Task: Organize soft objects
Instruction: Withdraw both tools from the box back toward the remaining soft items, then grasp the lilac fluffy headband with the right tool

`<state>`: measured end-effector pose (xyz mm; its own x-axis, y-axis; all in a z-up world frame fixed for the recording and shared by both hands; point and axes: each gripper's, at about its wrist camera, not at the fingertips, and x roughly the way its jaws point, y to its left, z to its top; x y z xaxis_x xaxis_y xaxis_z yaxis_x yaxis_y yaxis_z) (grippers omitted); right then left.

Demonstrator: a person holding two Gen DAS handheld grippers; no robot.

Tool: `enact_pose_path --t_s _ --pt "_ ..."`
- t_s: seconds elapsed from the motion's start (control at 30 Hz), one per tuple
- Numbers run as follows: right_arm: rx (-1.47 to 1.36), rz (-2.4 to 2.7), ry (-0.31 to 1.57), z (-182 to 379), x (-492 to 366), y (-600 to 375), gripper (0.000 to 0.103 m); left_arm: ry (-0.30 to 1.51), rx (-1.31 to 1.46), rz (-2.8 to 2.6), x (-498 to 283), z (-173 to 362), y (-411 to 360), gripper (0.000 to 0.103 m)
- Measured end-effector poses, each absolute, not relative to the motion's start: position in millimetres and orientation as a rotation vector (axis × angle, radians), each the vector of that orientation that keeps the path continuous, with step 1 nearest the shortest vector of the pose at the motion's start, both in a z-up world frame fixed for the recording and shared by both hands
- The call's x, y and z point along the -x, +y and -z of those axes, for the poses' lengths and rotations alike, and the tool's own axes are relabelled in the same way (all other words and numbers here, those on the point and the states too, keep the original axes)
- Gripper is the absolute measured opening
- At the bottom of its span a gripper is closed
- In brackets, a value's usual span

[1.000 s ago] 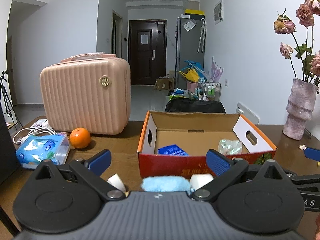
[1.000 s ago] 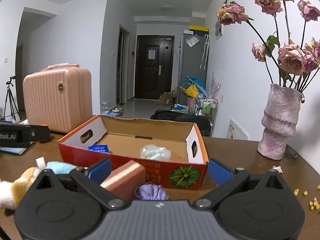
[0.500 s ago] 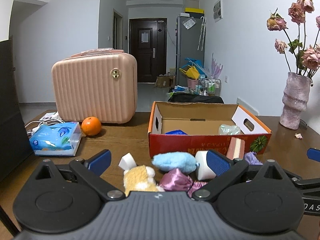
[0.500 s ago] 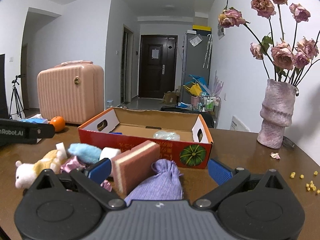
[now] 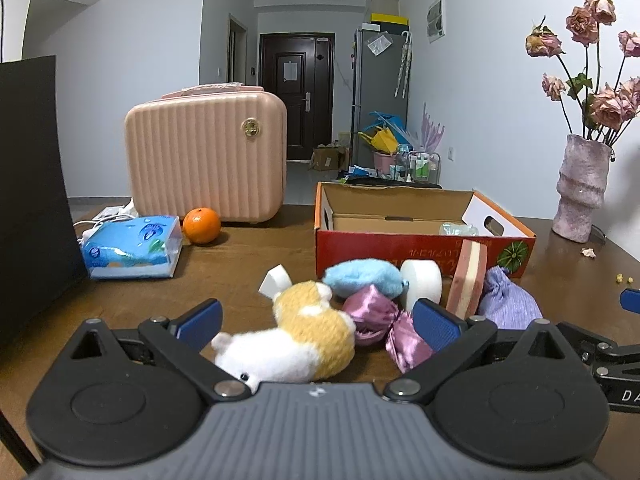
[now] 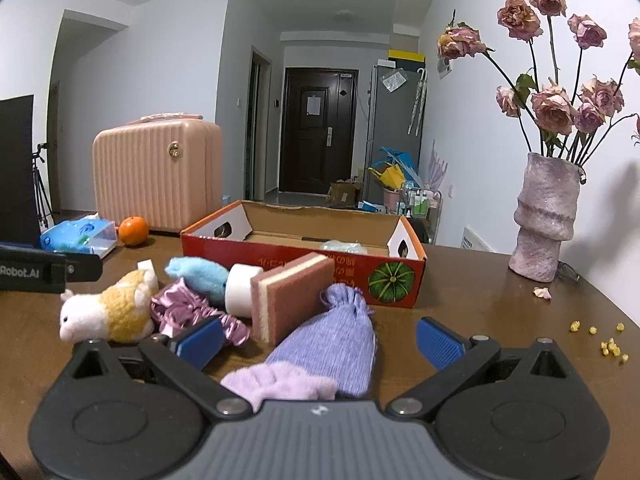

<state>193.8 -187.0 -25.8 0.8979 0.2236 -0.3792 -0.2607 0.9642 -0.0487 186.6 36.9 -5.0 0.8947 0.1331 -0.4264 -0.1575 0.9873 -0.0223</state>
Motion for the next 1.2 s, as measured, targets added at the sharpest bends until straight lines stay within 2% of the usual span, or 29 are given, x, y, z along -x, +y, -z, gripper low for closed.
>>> enact_pose_path --t_s 0.6,1.2 --pt "0.130 -0.252 0.441 47.2 -166.1 -174.7 0.103 0.448 0.045 -0.099 -152.8 17.1 45.4 0.103" --pt "0.132 -0.271 0.602 72.9 -206.9 -152.1 0.103 0.497 0.043 -0.124 -164.1 28.6 58.5 0.103"
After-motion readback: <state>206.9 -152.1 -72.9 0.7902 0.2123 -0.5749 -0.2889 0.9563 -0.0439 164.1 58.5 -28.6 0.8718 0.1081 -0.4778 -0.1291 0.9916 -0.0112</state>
